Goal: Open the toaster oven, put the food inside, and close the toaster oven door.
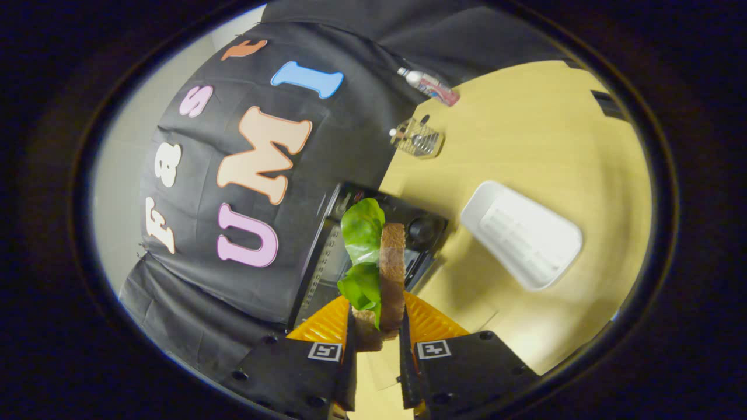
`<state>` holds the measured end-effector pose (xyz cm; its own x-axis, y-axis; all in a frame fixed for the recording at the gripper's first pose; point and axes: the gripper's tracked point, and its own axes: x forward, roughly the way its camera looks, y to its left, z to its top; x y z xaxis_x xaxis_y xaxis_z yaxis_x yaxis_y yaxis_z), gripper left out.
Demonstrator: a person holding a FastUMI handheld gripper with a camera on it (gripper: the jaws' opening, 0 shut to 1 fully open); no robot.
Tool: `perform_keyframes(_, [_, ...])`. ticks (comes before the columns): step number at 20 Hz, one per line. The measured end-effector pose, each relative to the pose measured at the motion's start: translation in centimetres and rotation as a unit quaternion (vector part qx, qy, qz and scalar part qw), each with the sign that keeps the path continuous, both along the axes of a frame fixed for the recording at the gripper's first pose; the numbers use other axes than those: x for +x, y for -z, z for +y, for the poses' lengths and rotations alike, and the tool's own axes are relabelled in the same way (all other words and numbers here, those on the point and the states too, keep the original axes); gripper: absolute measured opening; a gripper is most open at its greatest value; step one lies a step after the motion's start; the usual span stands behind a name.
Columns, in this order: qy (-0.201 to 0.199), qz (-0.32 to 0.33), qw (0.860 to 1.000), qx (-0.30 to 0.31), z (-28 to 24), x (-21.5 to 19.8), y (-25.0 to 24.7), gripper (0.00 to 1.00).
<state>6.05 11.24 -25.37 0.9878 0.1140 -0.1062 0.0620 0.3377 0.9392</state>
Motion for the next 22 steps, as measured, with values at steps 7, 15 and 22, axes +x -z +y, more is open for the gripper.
perform_keyframes(7, [0.013, -0.016, 0.999, 0.040, 6.9, 5.3, -1.6, 0.32])
perform_keyframes(15, [0.058, -0.008, 0.997, 0.047, 7.6, 11.2, -0.8, 0.32])
perform_keyframes(22, [0.082, -0.011, 0.996, 0.036, 6.7, 14.4, -1.0, 0.32])
